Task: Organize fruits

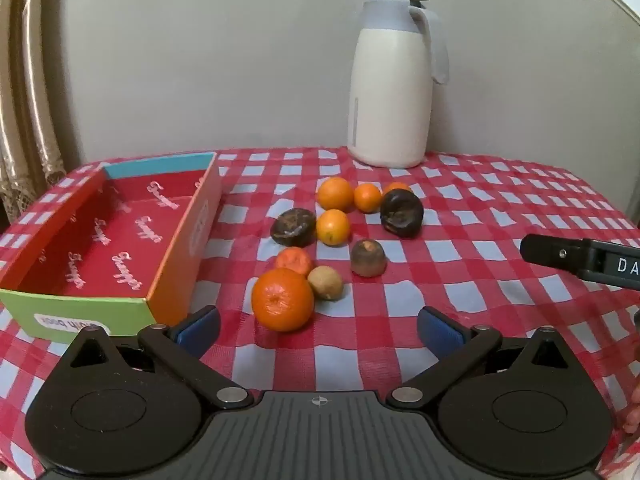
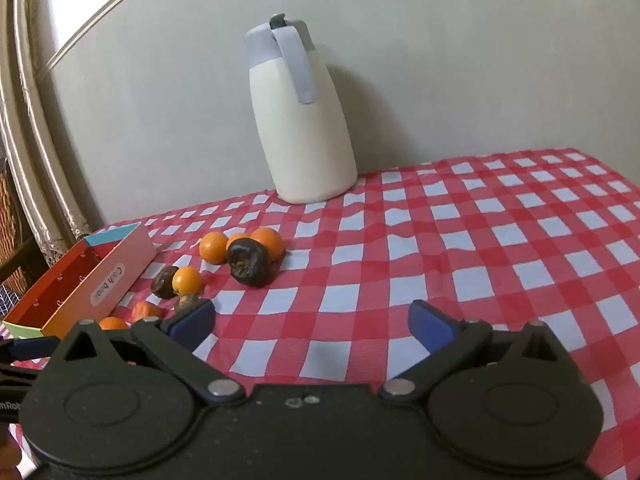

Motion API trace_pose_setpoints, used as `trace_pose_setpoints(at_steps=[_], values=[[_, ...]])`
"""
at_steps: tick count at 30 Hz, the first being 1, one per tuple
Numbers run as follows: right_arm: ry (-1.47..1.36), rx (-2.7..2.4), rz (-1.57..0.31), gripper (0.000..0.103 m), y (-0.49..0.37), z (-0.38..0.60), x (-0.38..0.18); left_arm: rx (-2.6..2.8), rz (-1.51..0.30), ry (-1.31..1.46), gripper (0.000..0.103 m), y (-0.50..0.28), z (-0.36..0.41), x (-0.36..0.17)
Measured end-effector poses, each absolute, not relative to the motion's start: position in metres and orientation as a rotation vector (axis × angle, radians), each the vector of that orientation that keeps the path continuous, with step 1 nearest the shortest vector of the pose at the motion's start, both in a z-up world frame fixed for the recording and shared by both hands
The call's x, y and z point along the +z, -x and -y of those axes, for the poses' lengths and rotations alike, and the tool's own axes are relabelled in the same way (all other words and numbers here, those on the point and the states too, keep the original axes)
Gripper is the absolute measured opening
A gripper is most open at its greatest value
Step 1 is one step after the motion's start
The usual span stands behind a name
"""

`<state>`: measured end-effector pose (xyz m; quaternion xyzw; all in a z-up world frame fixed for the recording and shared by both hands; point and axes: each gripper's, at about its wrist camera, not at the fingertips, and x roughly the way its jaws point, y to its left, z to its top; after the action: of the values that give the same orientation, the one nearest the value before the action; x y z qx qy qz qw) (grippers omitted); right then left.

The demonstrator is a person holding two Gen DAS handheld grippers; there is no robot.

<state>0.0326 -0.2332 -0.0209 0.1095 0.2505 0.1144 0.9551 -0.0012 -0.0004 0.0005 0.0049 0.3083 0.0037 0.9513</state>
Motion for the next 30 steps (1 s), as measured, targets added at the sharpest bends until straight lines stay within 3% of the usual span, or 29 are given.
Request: trace_pose_setpoints(at_steps=[30], values=[[-0.044,0.159,-0.522,0.103,-0.030,0.205,-0.039,0.075,-0.637,0.028,0.103,-0.010,-0.010,-0.009]])
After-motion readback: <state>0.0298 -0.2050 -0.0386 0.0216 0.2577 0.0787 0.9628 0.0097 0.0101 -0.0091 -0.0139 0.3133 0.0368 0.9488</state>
